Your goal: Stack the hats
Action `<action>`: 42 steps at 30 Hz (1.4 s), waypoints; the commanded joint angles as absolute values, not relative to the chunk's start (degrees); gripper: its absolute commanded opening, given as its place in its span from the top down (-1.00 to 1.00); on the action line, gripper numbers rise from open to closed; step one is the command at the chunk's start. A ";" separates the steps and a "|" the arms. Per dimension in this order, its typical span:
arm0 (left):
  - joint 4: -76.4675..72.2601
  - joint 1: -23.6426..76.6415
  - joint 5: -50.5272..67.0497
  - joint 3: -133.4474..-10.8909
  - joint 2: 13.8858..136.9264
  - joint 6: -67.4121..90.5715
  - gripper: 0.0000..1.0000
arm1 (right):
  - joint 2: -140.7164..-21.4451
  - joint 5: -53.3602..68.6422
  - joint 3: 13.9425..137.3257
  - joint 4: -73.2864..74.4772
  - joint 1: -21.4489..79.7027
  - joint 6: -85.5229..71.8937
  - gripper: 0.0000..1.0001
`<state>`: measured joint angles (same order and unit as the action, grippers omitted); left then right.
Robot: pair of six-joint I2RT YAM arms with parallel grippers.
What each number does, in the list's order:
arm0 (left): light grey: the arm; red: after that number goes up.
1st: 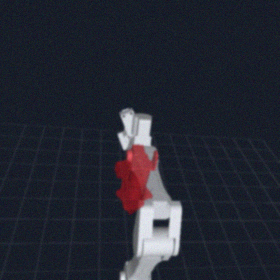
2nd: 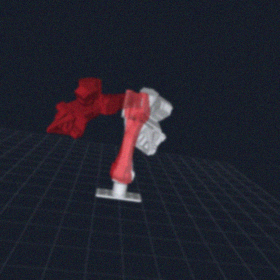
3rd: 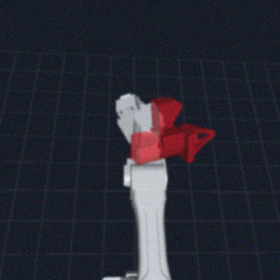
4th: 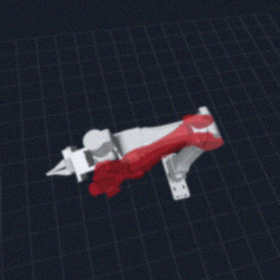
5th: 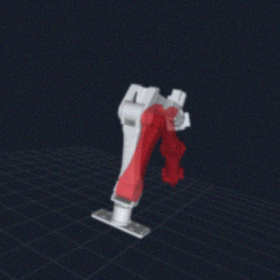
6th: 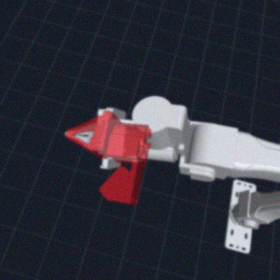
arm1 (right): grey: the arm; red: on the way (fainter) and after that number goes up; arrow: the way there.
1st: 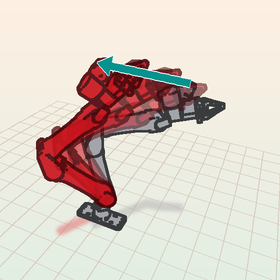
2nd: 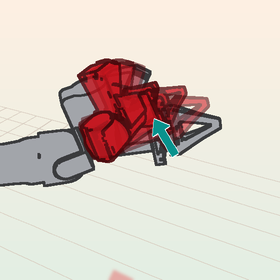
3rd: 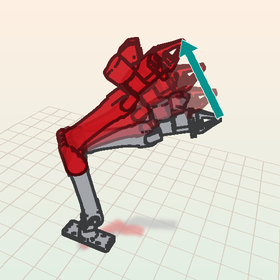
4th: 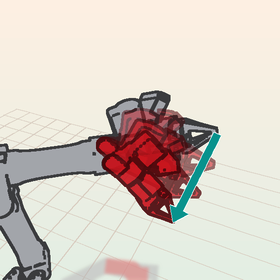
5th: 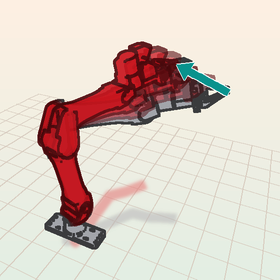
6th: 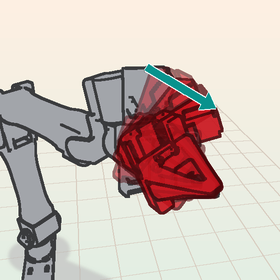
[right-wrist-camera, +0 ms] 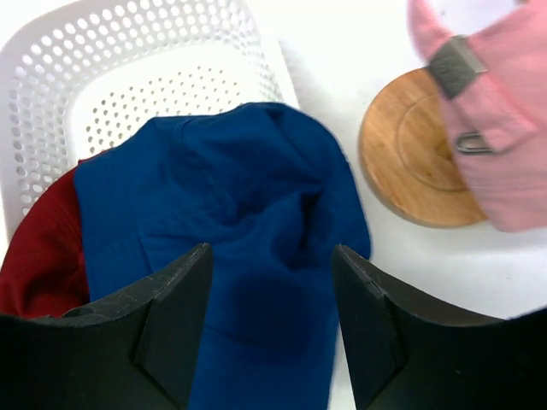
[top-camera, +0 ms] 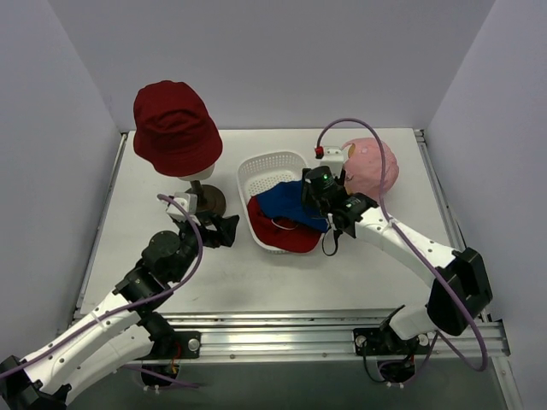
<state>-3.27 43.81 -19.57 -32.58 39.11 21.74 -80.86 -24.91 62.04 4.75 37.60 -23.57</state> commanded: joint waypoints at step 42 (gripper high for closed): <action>-2.46 44.21 -2.20 -36.32 39.30 48.42 -0.88 | -67.68 -39.02 47.47 -14.49 60.45 -34.36 1.00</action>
